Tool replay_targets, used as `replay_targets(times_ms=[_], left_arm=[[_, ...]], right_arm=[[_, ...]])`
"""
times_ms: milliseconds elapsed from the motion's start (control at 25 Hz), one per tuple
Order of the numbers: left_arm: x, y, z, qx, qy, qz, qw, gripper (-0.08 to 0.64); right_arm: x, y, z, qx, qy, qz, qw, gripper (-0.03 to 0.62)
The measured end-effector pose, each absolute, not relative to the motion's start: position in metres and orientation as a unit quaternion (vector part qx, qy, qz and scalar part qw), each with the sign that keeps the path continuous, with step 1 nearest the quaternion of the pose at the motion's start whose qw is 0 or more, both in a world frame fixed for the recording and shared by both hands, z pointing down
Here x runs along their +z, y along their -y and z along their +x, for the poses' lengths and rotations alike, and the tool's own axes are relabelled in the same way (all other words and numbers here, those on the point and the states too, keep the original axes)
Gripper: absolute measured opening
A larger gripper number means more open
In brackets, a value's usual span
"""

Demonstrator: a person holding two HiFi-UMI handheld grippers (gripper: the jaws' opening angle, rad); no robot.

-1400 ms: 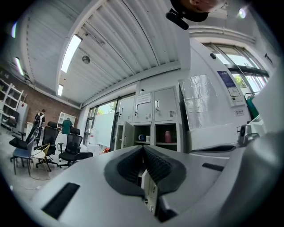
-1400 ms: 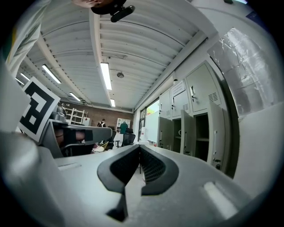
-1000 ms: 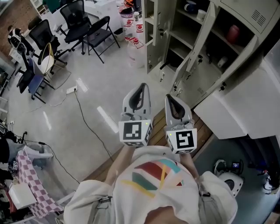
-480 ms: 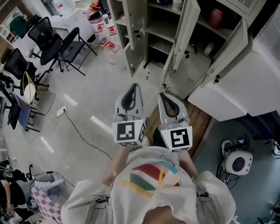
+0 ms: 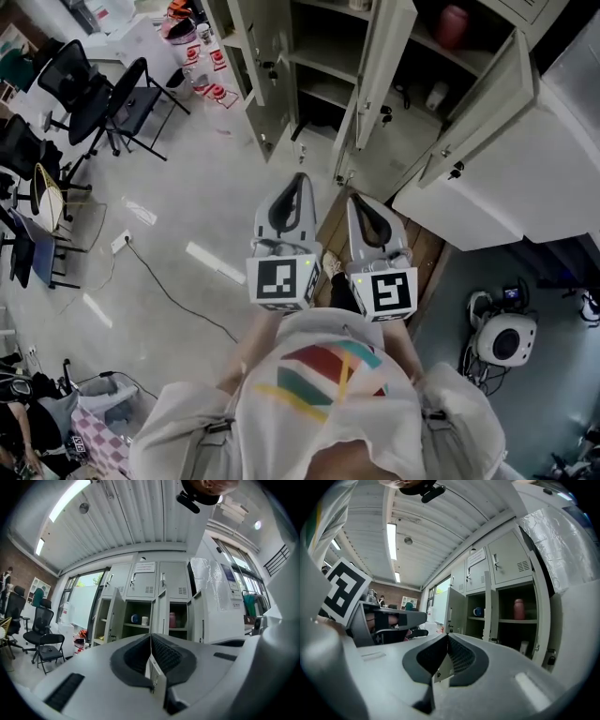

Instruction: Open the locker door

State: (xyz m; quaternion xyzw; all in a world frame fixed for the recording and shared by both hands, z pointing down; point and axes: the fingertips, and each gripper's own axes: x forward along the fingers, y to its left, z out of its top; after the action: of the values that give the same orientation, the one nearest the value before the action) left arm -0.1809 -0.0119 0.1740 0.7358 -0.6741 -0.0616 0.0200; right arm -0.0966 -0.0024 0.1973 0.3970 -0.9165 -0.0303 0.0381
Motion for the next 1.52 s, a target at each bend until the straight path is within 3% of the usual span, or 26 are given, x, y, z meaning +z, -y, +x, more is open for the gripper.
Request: replay_targets(times_ms=[1040, 1520], left_arm=[[0.2, 0.108, -0.161, -0.028, 0.659, 0.752, 0.006, 0.017], [0.292, 0.135, -0.152, -0.007, 0.658, 0.752, 0.033, 0.016]], right_arm=[[0.209, 0.098, -0.075, -0.033, 0.896, 0.443, 0.021, 0.006], [0.311, 0.133, -0.063, -0.001, 0.882, 0.47, 0.028, 0.006]])
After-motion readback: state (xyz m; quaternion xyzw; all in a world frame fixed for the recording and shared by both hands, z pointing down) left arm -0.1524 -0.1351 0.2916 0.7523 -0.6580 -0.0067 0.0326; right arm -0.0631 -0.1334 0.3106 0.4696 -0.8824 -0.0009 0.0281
